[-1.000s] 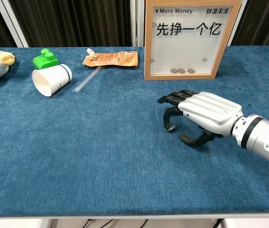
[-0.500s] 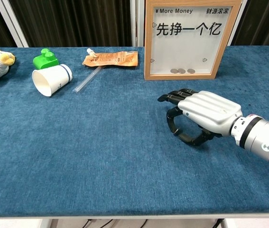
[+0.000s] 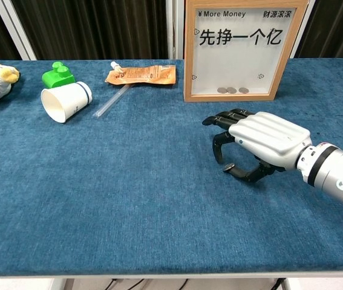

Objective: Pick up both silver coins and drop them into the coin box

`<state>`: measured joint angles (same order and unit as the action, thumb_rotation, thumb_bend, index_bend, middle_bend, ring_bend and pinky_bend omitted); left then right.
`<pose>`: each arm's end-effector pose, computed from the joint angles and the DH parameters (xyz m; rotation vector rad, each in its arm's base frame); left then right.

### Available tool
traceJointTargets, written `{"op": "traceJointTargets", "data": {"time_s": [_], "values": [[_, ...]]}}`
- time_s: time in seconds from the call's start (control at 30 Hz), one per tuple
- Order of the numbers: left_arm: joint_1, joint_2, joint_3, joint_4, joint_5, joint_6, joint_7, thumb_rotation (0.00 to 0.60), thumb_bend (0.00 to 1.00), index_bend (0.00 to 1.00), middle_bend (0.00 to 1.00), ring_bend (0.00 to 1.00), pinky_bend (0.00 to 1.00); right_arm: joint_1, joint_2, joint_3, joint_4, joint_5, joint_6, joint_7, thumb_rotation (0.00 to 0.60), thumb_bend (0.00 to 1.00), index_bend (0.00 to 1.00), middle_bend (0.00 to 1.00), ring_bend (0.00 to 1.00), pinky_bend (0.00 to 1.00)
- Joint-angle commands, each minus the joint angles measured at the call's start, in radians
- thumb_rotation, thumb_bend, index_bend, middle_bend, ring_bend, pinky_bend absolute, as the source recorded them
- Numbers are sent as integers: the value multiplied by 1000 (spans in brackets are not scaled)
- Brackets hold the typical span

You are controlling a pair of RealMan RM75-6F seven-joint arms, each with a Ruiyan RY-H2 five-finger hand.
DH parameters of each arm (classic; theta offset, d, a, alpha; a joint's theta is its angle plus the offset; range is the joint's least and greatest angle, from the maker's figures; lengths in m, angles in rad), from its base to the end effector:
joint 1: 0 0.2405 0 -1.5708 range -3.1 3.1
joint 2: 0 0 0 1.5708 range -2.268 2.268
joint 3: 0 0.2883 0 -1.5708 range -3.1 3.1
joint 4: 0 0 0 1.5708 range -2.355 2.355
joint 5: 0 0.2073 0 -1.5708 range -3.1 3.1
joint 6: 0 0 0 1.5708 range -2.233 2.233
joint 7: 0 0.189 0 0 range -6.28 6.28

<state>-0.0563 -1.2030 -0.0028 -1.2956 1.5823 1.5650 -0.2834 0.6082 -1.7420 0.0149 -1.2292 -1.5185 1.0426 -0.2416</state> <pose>-0.3808 0.2113 0.1766 -1.4023 -0.9069 -0.9846 -0.1869 -0.3339 -0.1029 2.0907 -0.7384 0.9444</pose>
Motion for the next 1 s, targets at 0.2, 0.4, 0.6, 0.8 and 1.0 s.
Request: {"op": "traceJointTargets", "data": {"time_s": [0.2, 0.4, 0.6, 0.8, 1.0], "values": [[-2, 2, 1, -6, 0, -3, 3, 600, 88, 63, 11, 0, 0, -4, 2, 0, 3, -9, 14, 7, 600, 373, 460, 68, 0, 0], [-1, 3, 1, -6, -2, -5, 5, 600, 88, 64, 11, 0, 0, -5, 1, 2, 5, -7, 11, 4, 600, 379, 538, 68, 0, 0], [1, 2, 2, -4, -1, -1, 1, 600, 87, 64, 11, 0, 0, -6, 0, 8, 4, -9, 20, 6, 600, 381, 617, 69, 0, 0], [2, 4, 2, -7, 1, 2, 2, 600, 88, 63, 11, 0, 0, -10, 27, 24, -34, -22, 59, 16, 600, 382, 660, 70, 0, 0], [1, 4, 3, -11, 2, 1, 6, 600, 88, 63, 11, 0, 0, -3, 115, 100, -172, -76, 185, 57, 600, 383, 696, 79, 0, 0]]}}
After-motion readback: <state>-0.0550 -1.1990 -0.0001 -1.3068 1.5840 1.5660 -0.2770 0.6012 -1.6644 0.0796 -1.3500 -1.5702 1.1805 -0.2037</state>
